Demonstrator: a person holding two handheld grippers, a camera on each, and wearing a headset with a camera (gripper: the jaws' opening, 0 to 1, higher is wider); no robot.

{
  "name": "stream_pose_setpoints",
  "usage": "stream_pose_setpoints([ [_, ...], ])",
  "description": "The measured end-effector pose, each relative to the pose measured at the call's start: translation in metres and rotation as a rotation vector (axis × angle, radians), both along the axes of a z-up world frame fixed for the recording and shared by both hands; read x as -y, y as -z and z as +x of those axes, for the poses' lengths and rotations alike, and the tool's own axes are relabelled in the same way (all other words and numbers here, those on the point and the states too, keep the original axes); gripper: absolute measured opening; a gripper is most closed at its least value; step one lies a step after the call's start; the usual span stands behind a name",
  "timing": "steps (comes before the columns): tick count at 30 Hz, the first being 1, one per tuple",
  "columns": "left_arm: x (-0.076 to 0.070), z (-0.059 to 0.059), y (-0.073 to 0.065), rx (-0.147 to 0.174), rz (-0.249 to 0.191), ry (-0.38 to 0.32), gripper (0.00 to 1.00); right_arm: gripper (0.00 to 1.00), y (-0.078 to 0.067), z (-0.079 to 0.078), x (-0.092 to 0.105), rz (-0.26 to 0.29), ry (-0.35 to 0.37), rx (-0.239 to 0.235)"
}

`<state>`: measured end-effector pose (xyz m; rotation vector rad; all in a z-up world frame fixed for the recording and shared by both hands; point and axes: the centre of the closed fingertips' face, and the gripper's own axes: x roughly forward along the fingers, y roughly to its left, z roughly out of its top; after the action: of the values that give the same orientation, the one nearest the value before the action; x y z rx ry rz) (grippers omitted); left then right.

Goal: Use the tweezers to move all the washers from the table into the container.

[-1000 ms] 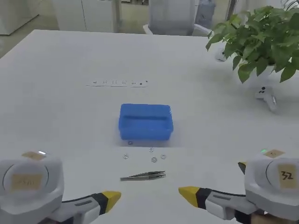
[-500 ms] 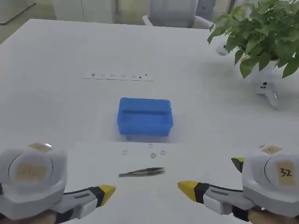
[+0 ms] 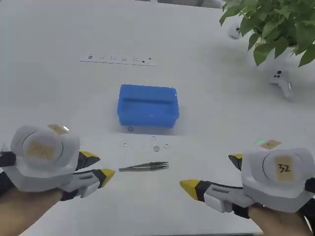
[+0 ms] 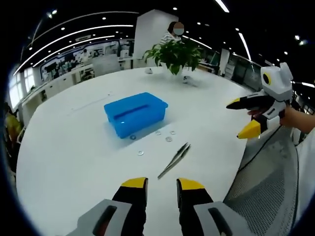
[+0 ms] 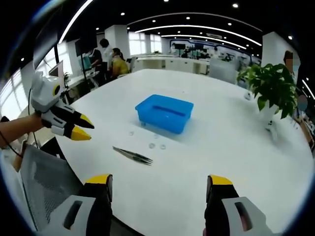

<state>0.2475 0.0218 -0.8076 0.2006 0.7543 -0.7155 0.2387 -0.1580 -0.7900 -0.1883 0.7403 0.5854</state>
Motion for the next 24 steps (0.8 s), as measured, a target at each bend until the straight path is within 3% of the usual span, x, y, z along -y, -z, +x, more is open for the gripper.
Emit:
stream_pose_setpoints([
  [2, 0.003, 0.002, 0.010, -0.017, 0.036, 0.050, 0.20, 0.76, 0.003, -0.001, -0.001, -0.003, -0.007, -0.009],
  [4, 0.006, 0.006, 0.017, -0.013, 0.056, 0.082, 0.16, 0.76, 0.005, -0.002, -0.001, -0.009, -0.010, -0.018],
  [9, 0.015, 0.015, 0.034, -0.018, 0.056, 0.134, 0.09, 0.75, 0.009, -0.004, -0.002, -0.013, -0.021, -0.037],
  [10, 0.016, 0.015, 0.040, -0.033, 0.077, 0.158, 0.10, 0.75, 0.010, -0.005, -0.002, -0.017, -0.022, -0.041],
  [13, 0.018, 0.018, 0.051, -0.032, 0.102, 0.185, 0.07, 0.75, 0.013, -0.006, -0.001, -0.026, -0.026, -0.052],
  [21, 0.023, 0.023, 0.070, -0.047, 0.150, 0.245, 0.04, 0.73, 0.016, -0.010, 0.001, -0.033, -0.029, -0.065],
  [24, 0.025, 0.025, 0.069, -0.030, 0.161, 0.258, 0.00, 0.73, 0.016, -0.011, -0.001, -0.037, -0.036, -0.069],
])
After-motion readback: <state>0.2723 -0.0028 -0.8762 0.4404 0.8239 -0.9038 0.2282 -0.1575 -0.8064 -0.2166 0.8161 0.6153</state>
